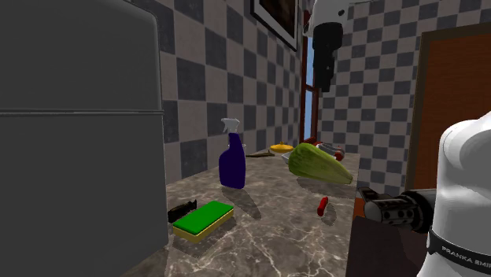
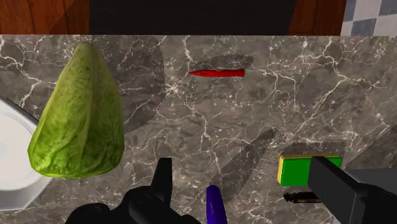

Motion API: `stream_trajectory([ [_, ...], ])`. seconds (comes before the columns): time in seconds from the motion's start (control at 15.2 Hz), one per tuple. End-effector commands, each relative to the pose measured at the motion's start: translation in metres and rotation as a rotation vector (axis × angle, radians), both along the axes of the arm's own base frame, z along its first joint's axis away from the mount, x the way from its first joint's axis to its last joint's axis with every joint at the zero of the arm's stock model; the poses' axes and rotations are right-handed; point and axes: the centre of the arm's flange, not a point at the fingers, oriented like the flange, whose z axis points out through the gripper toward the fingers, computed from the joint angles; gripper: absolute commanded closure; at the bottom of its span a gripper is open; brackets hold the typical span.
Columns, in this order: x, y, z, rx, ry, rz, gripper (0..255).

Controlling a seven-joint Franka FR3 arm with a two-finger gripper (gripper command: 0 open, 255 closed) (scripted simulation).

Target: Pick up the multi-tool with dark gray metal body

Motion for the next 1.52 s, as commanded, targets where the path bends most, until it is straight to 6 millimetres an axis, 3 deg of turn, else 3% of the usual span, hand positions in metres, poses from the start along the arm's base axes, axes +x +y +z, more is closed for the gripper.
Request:
stream_trajectory([
  [0.0,0.0,0.0,0.0,0.0,0.0,0.0,0],
  [0.73,0.028,0.112,-0.078,0.055,0.061,-0.463,0],
  [1.45,0.099,0.206,-0.153,0.109,0.123,-0.926,0],
])
